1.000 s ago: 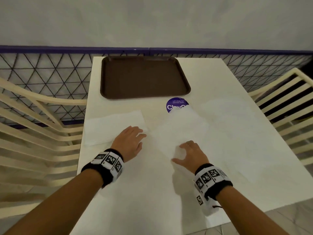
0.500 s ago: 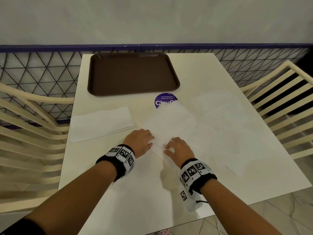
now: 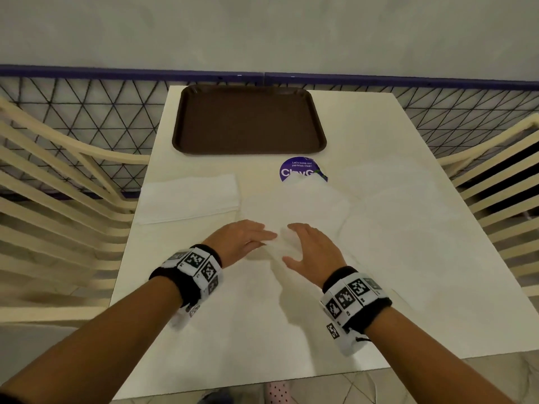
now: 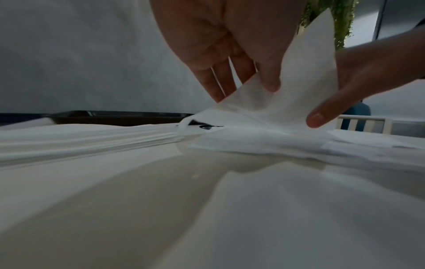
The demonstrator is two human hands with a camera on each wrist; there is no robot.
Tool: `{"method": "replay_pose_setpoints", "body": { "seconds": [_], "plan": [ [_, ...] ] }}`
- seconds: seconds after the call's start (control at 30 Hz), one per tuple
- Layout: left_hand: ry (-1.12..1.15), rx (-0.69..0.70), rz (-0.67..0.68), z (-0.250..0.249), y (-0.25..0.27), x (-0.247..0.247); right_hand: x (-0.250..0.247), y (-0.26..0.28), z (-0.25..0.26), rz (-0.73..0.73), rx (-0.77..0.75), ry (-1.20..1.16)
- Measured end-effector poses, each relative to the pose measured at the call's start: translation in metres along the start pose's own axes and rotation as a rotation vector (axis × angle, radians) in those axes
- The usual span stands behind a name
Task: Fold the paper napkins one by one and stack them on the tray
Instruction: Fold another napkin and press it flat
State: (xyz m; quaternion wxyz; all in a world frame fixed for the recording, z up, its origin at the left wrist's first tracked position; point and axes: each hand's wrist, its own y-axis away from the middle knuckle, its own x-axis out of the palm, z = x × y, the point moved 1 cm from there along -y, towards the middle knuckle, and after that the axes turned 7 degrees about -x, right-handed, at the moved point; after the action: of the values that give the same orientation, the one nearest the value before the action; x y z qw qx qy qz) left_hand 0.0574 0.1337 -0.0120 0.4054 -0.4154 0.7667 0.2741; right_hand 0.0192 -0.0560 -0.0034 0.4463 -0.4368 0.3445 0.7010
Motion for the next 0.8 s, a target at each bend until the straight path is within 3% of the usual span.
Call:
{"method": "replay_pose_setpoints", "body": {
  "seconds": [0.07, 0.2, 0.33, 0.43, 0.6, 0.8],
  "plan": [
    [0.067, 0.017, -0.025, 0.008, 0.027, -0.002, 0.004, 0.003, -0.004, 0.103, -0.064, 0.108],
    [0.185, -0.167, -0.035, 0.025, 0.085, -0.001, 0.014, 0.011, 0.007, 0.246, -0.153, 0.071],
    [0.229, -0.544, -0.055, 0.041, 0.121, 0.007, 0.019, 0.008, 0.030, 0.413, -0.133, -0.101],
    [0.295, -0.732, -0.091, 0.047, 0.132, 0.005, 0.016, -0.005, 0.042, 0.514, -0.125, -0.105],
    [0.326, -0.874, -0.043, 0.054, 0.131, -0.003, 0.009, -0.030, 0.042, 0.514, 0.063, -0.271],
    [0.414, -0.956, 0.031, 0.070, 0.116, -0.008, 0.018, -0.044, 0.031, 0.374, 0.318, -0.492]
  ]
}}
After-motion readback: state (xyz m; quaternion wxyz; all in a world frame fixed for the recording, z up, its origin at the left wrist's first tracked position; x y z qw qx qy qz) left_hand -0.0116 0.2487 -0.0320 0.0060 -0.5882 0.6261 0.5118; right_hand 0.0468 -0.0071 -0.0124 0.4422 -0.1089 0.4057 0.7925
